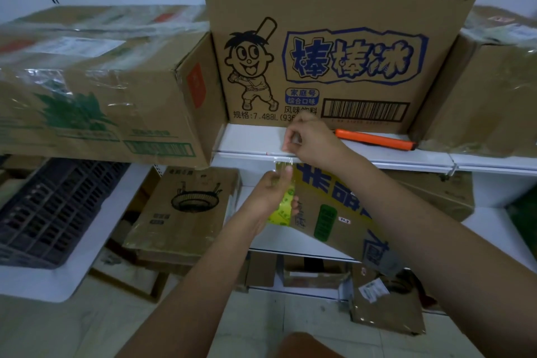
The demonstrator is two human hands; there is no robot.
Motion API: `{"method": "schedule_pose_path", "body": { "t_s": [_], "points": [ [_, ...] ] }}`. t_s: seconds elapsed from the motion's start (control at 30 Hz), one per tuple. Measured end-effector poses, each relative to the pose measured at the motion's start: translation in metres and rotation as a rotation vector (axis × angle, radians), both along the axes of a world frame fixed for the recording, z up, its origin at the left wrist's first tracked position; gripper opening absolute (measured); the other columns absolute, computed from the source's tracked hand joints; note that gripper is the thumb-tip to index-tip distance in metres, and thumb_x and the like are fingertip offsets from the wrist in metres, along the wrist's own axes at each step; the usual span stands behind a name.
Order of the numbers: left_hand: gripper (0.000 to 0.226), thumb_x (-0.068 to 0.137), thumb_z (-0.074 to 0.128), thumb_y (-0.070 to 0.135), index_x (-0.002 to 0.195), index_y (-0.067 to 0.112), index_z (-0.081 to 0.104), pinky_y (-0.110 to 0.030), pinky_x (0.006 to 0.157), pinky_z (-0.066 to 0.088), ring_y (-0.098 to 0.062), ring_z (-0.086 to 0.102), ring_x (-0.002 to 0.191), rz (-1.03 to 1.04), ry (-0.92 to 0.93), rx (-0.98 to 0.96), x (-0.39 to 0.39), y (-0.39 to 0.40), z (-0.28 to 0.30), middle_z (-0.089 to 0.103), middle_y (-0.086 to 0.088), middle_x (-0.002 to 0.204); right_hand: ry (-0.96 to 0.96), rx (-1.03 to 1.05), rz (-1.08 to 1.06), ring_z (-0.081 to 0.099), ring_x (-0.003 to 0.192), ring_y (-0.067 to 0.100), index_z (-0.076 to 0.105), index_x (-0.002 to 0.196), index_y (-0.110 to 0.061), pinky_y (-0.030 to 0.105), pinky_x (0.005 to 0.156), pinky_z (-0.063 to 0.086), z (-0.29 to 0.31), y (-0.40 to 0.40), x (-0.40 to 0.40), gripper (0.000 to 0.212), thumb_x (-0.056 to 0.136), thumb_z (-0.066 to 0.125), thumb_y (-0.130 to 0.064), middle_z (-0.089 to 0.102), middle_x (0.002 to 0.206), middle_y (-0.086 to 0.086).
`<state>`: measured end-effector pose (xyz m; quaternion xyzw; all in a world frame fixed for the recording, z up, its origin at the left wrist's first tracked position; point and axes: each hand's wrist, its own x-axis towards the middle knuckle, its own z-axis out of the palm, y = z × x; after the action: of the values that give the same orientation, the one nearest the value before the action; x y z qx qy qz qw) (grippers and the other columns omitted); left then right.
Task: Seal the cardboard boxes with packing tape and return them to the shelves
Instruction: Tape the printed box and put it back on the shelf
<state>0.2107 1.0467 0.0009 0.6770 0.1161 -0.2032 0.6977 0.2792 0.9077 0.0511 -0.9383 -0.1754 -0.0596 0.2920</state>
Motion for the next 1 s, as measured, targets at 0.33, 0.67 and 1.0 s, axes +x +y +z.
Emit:
{"method": "schedule_pose_path", "body": {
  "t_s": [0.33, 0.67, 1.0],
  "points": [
    [0.074, 0.087, 0.037, 0.081, 0.098, 0.012, 0.060, -0.034, 0.062, 0.053, -0.023, 0.059, 0.050, 0.092, 0.150, -0.006, 0.020, -0.010, 0.007, 0.062, -0.011, 0.059, -0.111, 0.106, 0.039, 0.048, 0.097, 0.010, 0.063, 0.118, -0.013, 0.027, 0.086, 0.042, -0.026, -0.016, 0.002, 0.035, 0.091, 0.071, -0.033, 0.052, 0.107, -0.001],
    [0.070, 0.098, 0.030, 0.067, 0.133, 0.009, 0.045, -0.040, 0.098, 0.044, -0.024, 0.060, 0.105, 0.319, -0.311, 0.368, 0.009, 0.019, -0.038, 0.063, -0.007, 0.113, -0.648, 0.009, -0.240, 0.057, 0.098, 0.026, 0.069, 0.107, -0.003, 0.035, 0.087, 0.044, -0.080, -0.055, -0.106, 0.020, 0.097, 0.056, -0.014, 0.066, 0.104, 0.013],
    [0.034, 0.100, 0.046, 0.018, 0.122, -0.006, 0.053, -0.050, 0.095, 0.046, -0.048, 0.054, 0.113, 0.012, -0.134, 0.742, 0.010, -0.029, -0.121, 0.053, -0.034, 0.123, -0.216, 0.279, -0.954, 0.040, 0.138, 0.021, 0.041, 0.151, -0.016, 0.019, 0.106, 0.029, -0.124, -0.200, -0.151, 0.051, 0.105, 0.046, -0.037, 0.037, 0.157, 0.007]
  ]
}}
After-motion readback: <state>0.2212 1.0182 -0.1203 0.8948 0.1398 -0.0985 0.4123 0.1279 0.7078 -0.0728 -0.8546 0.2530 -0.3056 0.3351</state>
